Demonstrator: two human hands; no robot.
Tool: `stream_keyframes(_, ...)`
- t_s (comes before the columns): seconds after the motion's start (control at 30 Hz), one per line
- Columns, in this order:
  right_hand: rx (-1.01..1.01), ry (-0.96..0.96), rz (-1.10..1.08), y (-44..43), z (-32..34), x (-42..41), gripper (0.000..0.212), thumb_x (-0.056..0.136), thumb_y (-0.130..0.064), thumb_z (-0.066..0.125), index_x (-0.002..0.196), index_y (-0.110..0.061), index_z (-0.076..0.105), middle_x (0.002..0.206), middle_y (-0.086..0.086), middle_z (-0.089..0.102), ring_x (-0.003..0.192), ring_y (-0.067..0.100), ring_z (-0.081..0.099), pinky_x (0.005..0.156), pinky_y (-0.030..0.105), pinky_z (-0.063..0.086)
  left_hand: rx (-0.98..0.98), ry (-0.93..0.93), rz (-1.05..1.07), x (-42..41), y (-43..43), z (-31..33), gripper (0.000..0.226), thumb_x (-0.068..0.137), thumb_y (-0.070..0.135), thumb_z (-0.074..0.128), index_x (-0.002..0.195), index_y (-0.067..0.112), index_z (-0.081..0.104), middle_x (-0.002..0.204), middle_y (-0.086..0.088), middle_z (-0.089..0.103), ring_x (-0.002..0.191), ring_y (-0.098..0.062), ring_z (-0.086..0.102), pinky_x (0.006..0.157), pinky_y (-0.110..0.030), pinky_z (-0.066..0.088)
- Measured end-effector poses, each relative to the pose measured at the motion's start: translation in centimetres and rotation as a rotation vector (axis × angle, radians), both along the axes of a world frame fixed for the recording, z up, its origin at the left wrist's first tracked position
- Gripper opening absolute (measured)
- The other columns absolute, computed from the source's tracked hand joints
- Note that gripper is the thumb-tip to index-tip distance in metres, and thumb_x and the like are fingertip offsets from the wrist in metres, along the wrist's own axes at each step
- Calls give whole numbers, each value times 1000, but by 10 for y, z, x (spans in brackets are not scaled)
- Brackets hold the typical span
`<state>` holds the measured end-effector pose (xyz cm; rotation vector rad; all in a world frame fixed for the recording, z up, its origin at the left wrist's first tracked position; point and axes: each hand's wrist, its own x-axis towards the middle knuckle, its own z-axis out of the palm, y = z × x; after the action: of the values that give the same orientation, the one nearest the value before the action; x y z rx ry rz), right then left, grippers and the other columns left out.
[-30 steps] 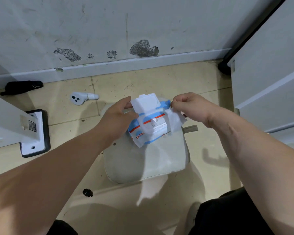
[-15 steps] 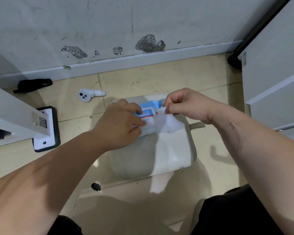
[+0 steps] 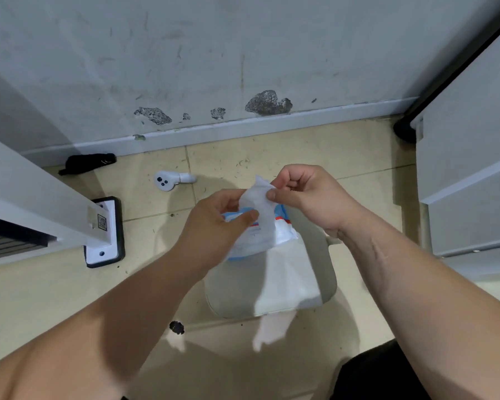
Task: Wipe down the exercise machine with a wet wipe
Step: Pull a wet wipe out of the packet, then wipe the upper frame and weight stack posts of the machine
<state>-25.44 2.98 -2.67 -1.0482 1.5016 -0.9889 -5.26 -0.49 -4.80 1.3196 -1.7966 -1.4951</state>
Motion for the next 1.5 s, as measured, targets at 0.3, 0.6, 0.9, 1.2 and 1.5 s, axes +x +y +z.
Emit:
stream_keyframes(0.3, 75, -338, -83, 2, 123, 44, 30, 66, -1, 71, 56, -25, 55, 98, 18, 74, 84, 30, 65, 74, 40, 45, 42, 21, 314, 30, 6, 143, 20, 92, 13, 71, 75, 24, 69, 74, 12, 69, 65, -1, 58, 65, -17, 44)
stream_keyframes(0.6, 116, -137, 72, 21, 287, 100, 36, 73, -9, 83, 101, -31, 78, 79, -4, 59, 79, 14, 57, 79, 25, 46, 122, 107, 500, 94, 46, 324, 16, 93, 8, 70, 78, 14, 71, 62, 10, 64, 55, -5, 53, 56, -17, 43)
stream_keyframes(0.9, 41, -64, 139, 23, 500, 146, 21, 76, -12, 82, 73, -19, 62, 80, 5, 65, 79, 19, 58, 73, 30, 42, 74, 210, 579, 153, 50, 533, 12, 97, 14, 67, 85, 15, 66, 71, 4, 65, 60, -9, 60, 55, -22, 45)
stream_keyframes(1.2, -187, -92, -148, 11, 687, 229, 26, 100, -11, 65, 76, -16, 56, 54, -18, 52, 51, -1, 47, 52, 14, 38, -52, 314, 480, 224, 11, 697, 10, 95, 13, 68, 85, 16, 67, 78, -6, 69, 69, -15, 61, 65, -25, 52)
stream_keyframes(1.5, -476, -17, -265, -40, 794, 286, 17, 97, -19, 71, 81, -17, 64, 55, -12, 34, 54, 9, 29, 55, 26, 31, -433, 320, 624, 281, -29, 800, 15, 90, 12, 76, 78, 21, 73, 71, 4, 70, 64, -13, 65, 57, -31, 57)
